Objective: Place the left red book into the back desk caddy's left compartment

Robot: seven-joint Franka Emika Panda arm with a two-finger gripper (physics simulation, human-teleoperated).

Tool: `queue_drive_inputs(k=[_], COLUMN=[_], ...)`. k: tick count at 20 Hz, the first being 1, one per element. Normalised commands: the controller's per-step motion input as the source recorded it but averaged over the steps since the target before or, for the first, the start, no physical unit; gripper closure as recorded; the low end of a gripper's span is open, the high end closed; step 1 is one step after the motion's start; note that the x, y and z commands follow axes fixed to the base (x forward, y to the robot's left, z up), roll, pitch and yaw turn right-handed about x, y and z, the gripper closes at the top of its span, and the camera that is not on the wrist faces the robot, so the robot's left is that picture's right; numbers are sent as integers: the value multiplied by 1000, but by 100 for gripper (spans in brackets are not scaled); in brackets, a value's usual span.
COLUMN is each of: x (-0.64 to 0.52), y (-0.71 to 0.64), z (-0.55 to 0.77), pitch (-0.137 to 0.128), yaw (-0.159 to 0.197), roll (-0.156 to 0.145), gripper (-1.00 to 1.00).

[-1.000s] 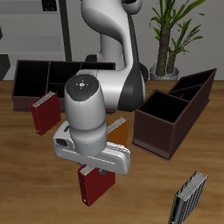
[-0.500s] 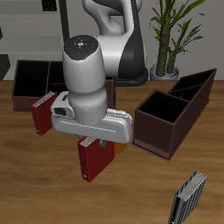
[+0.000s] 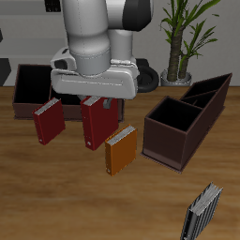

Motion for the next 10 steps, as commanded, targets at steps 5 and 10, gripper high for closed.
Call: queue_drive_inputs(k=[5,10], x=[-541,-490], y=[-36,-100], z=[465,203], pitch=[-30,-6], yaw=[71,43], roll=[-6,-1], gripper=[100,100])
